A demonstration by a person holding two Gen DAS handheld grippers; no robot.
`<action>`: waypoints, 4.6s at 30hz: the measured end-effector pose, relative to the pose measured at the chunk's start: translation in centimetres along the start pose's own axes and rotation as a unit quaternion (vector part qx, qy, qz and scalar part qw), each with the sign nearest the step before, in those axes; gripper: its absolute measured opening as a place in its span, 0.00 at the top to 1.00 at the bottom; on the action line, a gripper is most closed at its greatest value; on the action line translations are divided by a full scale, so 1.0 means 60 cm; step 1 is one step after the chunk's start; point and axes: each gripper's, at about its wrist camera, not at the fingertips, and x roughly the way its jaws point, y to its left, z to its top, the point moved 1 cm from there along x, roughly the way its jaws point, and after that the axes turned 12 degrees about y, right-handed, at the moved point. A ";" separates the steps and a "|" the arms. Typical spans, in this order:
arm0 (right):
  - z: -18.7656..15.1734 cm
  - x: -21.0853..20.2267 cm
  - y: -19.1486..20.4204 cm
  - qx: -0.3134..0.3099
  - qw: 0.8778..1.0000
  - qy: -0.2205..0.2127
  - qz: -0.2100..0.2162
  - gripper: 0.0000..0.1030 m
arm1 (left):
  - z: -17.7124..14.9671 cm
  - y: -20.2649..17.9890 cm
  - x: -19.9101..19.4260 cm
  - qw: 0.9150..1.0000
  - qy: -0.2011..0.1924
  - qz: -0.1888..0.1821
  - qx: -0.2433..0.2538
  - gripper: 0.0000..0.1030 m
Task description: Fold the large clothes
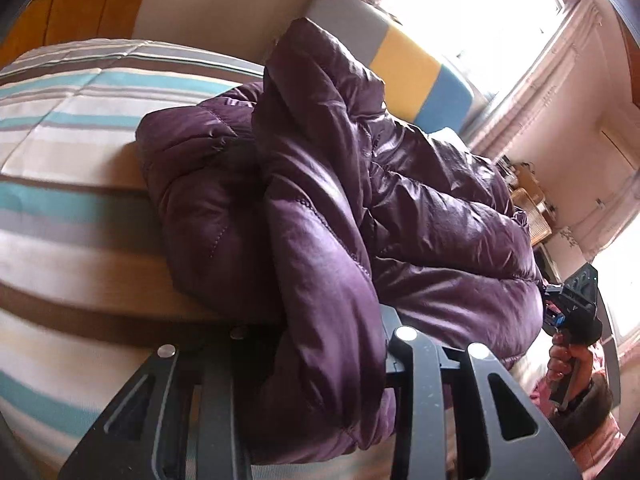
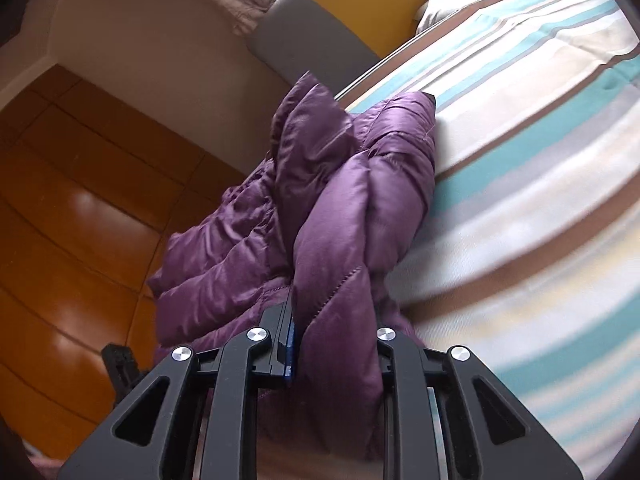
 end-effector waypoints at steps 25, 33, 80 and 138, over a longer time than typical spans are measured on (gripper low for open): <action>0.079 0.012 0.092 -0.148 0.971 -0.045 -0.184 0.40 | 0.098 -0.063 -0.067 0.990 -0.082 0.109 0.048 0.17; 0.089 0.036 0.112 -0.185 0.955 -0.035 -0.227 0.93 | 0.131 -0.076 0.009 0.993 -0.028 0.110 0.027 0.76; 0.263 0.258 0.080 -0.159 0.937 -0.027 -0.310 0.91 | 0.231 0.026 0.105 0.972 -0.073 0.205 -0.084 0.53; 0.184 0.324 0.188 -0.236 0.922 -0.017 -0.307 0.73 | 0.235 -0.180 0.216 0.964 -0.056 0.261 0.024 0.14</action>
